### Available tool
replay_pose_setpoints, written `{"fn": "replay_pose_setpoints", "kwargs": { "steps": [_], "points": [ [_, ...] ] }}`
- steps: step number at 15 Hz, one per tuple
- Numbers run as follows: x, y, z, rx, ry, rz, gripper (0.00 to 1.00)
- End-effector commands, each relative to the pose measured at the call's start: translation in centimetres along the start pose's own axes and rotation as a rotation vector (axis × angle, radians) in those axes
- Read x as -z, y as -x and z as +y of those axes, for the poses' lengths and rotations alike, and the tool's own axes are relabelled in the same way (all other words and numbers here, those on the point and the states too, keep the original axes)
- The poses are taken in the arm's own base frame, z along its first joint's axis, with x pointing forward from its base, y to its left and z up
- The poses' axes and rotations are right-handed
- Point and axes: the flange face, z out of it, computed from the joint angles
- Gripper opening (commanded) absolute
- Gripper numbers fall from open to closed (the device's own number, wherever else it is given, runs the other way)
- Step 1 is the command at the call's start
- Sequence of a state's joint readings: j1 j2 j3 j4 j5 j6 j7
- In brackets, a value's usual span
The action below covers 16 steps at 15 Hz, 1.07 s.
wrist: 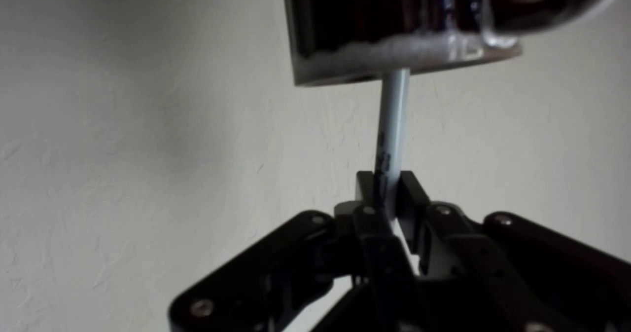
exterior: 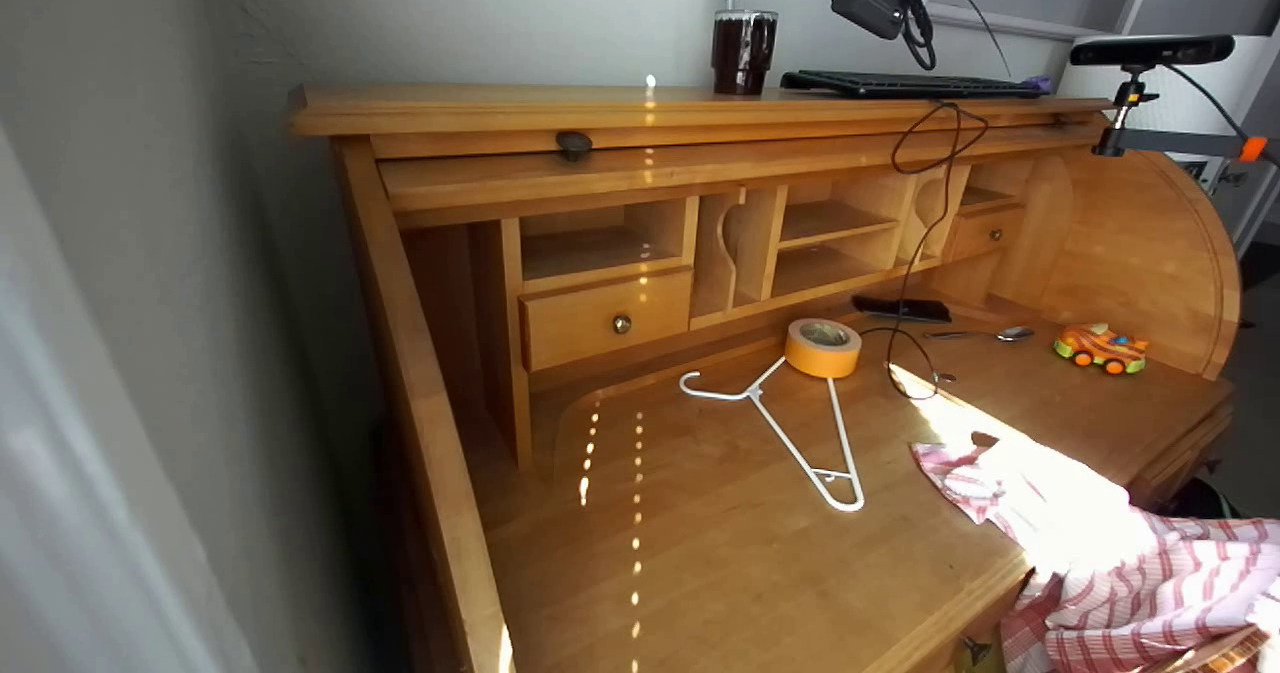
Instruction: Put the black marker in the brown mug.
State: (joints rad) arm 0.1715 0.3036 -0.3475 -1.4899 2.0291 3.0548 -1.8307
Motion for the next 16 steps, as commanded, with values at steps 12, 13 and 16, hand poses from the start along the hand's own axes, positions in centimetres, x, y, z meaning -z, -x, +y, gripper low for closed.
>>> {"fn": "replay_pose_setpoints", "kwargs": {
  "steps": [12,13,16],
  "points": [
    [0.5,0.7,0.0,0.016,0.002,-0.021,0.62],
    [0.7,0.6,0.0,0.020,0.003,-0.018,0.69],
    [1.4,0.2,-0.3,0.035,0.002,-0.019,0.92]
  ]
}}
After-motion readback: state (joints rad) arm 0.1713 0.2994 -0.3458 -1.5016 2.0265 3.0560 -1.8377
